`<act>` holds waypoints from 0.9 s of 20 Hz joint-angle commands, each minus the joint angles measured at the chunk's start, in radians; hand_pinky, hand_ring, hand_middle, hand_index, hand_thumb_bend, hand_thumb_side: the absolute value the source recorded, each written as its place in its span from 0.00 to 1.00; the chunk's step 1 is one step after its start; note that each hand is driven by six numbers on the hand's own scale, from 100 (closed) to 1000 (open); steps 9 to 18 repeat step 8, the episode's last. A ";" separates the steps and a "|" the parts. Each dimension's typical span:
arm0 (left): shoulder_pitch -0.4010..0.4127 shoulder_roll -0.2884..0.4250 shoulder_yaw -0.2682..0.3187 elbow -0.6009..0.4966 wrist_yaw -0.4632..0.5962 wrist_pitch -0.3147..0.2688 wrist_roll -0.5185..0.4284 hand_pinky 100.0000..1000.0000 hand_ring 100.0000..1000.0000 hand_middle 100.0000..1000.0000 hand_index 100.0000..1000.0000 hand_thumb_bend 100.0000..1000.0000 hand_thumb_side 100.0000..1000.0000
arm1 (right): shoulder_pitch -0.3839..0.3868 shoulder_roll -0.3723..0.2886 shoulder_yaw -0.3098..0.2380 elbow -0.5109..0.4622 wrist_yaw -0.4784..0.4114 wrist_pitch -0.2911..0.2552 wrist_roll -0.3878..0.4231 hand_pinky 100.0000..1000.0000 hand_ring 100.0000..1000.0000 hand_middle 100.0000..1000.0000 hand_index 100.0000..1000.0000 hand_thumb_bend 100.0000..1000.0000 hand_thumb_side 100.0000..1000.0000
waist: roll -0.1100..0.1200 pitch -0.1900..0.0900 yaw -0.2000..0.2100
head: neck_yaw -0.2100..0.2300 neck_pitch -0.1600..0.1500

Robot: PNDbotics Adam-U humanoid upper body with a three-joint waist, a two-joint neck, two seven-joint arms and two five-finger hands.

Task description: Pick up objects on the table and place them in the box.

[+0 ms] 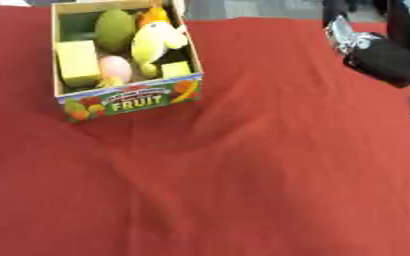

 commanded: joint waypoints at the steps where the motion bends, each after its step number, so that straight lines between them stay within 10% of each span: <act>1: 0.053 0.043 0.055 -0.029 0.179 -0.052 0.119 0.84 0.81 0.77 0.91 0.00 0.66 | -0.018 -0.019 -0.021 -0.015 -0.019 -0.026 -0.018 0.91 0.87 0.53 0.81 0.00 0.43 | -0.007 -0.044 0.008 | -0.017 0.007; 8: 0.257 0.044 0.135 -0.029 0.370 -0.255 0.321 0.83 0.80 0.76 0.91 0.00 0.68 | -0.041 0.020 -0.028 -0.015 -0.043 -0.109 -0.048 0.90 0.86 0.53 0.81 0.00 0.47 | -0.020 -0.061 0.039 | -0.030 0.008; 18: 0.257 0.044 0.135 -0.029 0.370 -0.255 0.321 0.83 0.80 0.76 0.91 0.00 0.68 | -0.041 0.020 -0.028 -0.015 -0.043 -0.109 -0.048 0.90 0.86 0.53 0.81 0.00 0.47 | -0.020 -0.061 0.039 | -0.030 0.008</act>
